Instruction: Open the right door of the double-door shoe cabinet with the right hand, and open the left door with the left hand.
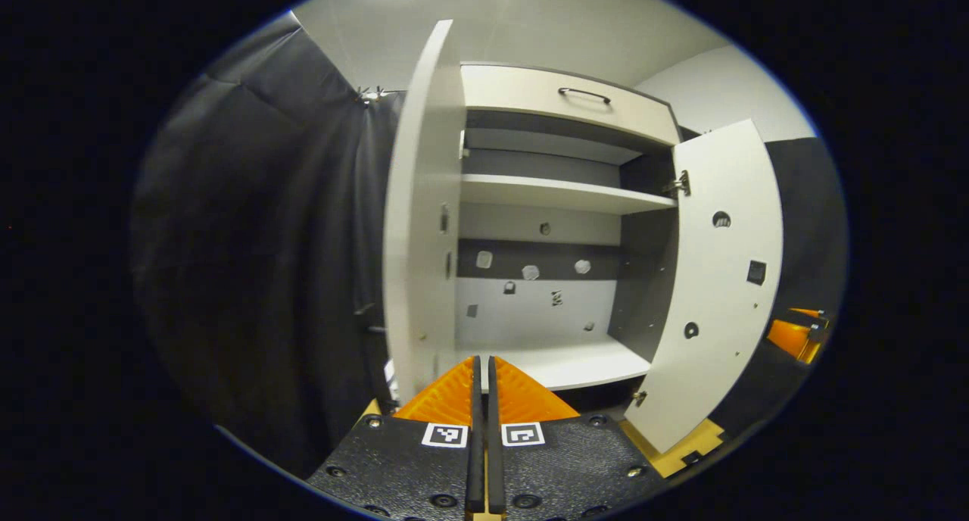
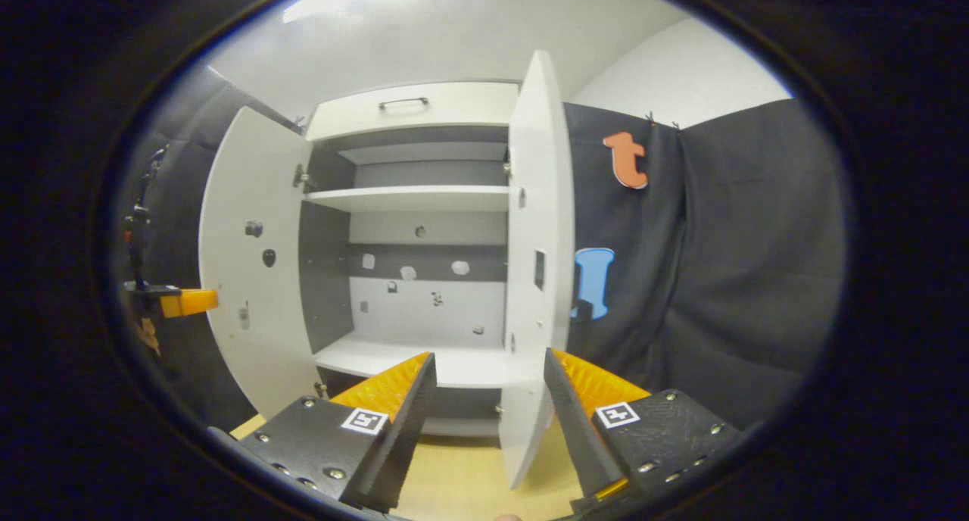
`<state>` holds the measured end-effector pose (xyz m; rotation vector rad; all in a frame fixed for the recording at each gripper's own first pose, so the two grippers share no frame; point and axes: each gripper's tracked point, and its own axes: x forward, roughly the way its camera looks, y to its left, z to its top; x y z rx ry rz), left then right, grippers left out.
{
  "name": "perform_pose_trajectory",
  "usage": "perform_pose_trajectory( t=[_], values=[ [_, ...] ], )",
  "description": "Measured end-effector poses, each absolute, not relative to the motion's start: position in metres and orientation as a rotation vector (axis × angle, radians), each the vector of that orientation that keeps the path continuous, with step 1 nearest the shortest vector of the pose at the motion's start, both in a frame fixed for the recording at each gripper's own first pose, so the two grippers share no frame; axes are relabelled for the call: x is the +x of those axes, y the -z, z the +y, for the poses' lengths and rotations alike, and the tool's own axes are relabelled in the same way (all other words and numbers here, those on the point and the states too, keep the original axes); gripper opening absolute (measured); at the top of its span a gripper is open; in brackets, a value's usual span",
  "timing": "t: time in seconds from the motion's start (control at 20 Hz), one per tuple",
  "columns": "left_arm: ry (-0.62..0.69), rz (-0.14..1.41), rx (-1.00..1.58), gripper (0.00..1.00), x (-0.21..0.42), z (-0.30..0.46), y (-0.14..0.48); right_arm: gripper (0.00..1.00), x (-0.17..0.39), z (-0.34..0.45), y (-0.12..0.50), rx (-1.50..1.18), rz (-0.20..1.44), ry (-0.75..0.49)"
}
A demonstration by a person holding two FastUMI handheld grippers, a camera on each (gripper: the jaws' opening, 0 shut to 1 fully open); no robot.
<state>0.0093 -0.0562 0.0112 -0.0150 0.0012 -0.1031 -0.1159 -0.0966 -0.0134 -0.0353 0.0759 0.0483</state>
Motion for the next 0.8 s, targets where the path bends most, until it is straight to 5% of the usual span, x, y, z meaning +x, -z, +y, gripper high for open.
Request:
perform_pose_trajectory(
  t=[0.3, 0.45, 0.6, 0.7, 0.8],
  values=[
    [0.144, -0.03, 0.015, 0.01, 0.039, -0.091, -0.023, 0.84, -0.093, -0.017, -0.014, 0.026, -0.022, -0.18],
    [0.166, -0.053, 0.03, 0.13, 0.044, -0.105, -0.032, 0.78, -0.083, -0.005, -0.021, 0.011, -0.032, -0.167],
    [0.178, -0.055, 0.036, 0.48, 0.046, -0.114, -0.032, 0.92, -0.079, -0.003, -0.028, 0.026, -0.038, -0.153],
    [0.165, -0.044, 0.038, 0.73, 0.047, -0.115, -0.029, 0.89, -0.075, -0.003, -0.031, 0.037, -0.039, -0.14],
    [0.149, -0.035, 0.035, 0.98, 0.05, -0.115, -0.022, 0.97, -0.068, 0.0, -0.032, 0.053, -0.039, -0.149]
  ],
)
